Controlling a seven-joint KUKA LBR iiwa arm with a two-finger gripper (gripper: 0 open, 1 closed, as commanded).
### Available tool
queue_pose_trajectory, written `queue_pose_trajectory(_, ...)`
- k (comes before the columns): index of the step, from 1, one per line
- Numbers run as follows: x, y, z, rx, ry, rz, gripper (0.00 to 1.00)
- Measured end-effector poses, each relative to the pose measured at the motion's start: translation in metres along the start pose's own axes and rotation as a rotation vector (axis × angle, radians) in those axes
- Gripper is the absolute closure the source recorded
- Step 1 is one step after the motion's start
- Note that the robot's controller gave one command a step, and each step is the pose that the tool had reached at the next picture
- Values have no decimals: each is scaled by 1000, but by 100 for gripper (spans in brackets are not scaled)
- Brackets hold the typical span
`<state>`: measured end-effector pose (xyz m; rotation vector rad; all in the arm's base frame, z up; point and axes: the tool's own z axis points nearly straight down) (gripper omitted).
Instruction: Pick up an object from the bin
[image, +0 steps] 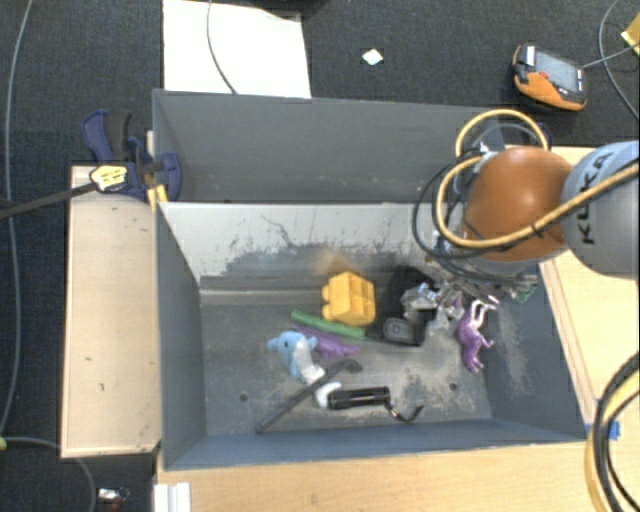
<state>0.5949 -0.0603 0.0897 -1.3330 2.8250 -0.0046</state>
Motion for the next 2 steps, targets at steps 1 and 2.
queue_pose_trajectory(1, -1, 0, -39, 1, -2, 3, 100)
queue_pose_trajectory(2, -1, 1, -76, -5, 2, 4, 100)
